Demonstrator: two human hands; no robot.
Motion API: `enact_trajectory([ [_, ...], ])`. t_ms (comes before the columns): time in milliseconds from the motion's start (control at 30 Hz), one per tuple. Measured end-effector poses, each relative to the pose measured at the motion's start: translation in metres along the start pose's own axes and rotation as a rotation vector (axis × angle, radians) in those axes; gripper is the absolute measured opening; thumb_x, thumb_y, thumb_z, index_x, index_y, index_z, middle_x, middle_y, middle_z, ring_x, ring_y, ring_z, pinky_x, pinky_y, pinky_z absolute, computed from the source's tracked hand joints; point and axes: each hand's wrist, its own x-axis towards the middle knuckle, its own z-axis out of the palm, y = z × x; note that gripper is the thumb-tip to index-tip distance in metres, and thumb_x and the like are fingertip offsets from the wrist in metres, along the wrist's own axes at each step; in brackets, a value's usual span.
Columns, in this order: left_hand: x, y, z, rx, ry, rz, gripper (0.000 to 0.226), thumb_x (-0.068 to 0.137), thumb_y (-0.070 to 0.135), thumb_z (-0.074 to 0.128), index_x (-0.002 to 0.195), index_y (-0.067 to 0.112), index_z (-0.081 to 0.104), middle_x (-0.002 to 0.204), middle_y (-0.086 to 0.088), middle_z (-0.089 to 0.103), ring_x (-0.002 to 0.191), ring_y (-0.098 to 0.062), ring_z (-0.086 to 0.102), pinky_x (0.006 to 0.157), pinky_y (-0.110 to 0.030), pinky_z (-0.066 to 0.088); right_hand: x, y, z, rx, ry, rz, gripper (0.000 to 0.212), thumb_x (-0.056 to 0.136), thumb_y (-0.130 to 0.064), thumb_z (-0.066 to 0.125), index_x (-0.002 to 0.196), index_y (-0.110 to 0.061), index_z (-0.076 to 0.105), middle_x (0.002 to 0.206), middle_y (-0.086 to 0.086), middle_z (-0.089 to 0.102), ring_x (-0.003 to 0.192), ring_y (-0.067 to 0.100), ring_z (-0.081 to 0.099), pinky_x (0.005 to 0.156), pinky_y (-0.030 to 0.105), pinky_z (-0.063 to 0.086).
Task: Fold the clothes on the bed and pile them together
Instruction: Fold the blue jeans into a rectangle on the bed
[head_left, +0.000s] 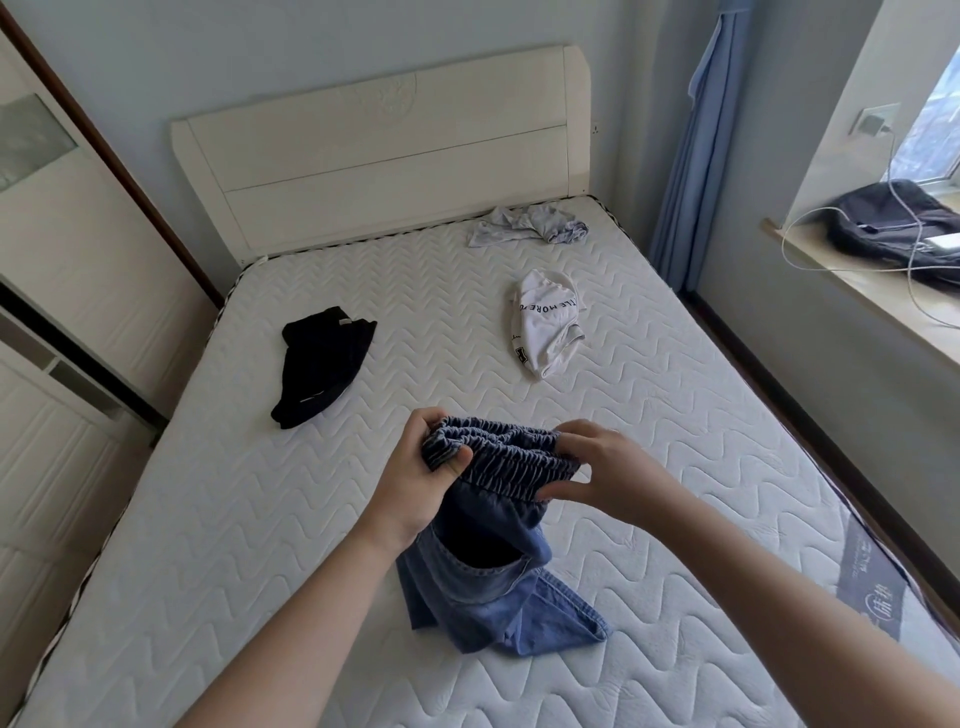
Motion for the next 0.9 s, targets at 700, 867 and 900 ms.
enact_trajectory([
  [700, -0.034, 0.080, -0.080, 1.228, -0.478, 0.194, 0.124, 0.062, 0.052, 0.085, 0.155, 0.025, 0.008, 0.151, 0.002, 0.038, 0.134, -0.022, 0.041, 0.110, -0.038, 0.036, -0.028, -0.126, 0.014, 0.123, 0.393, 0.040, 0.053, 0.077, -0.011, 0.077, 0.108, -0.028, 0.037, 0.091, -0.010, 0.067, 0.081, 0.014, 0.066, 0.074, 0.037, 0.055],
  [867, -0.043, 0.081, -0.078, 1.118, -0.424, 0.334, 0.119, 0.054, 0.068, 0.082, 0.148, 0.027, 0.021, 0.140, 0.001, 0.052, 0.123, -0.021, 0.053, 0.097, -0.038, 0.043, -0.031, -0.166, 0.034, 0.085, 0.454, 0.042, 0.060, 0.072, -0.011, 0.080, 0.104, -0.035, 0.036, 0.084, -0.021, 0.061, 0.083, 0.002, 0.063, 0.070, 0.020, 0.050],
  [900, -0.044, 0.077, -0.080, 1.046, -0.419, 0.299, 0.108, 0.057, 0.063, 0.083, 0.144, 0.031, 0.026, 0.130, 0.002, 0.059, 0.113, -0.021, 0.059, 0.087, -0.038, 0.048, -0.034, -0.170, 0.035, 0.092, 0.482, 0.057, 0.061, 0.071, -0.011, 0.081, 0.103, -0.036, 0.036, 0.084, -0.021, 0.061, 0.084, -0.002, 0.062, 0.070, 0.013, 0.048],
])
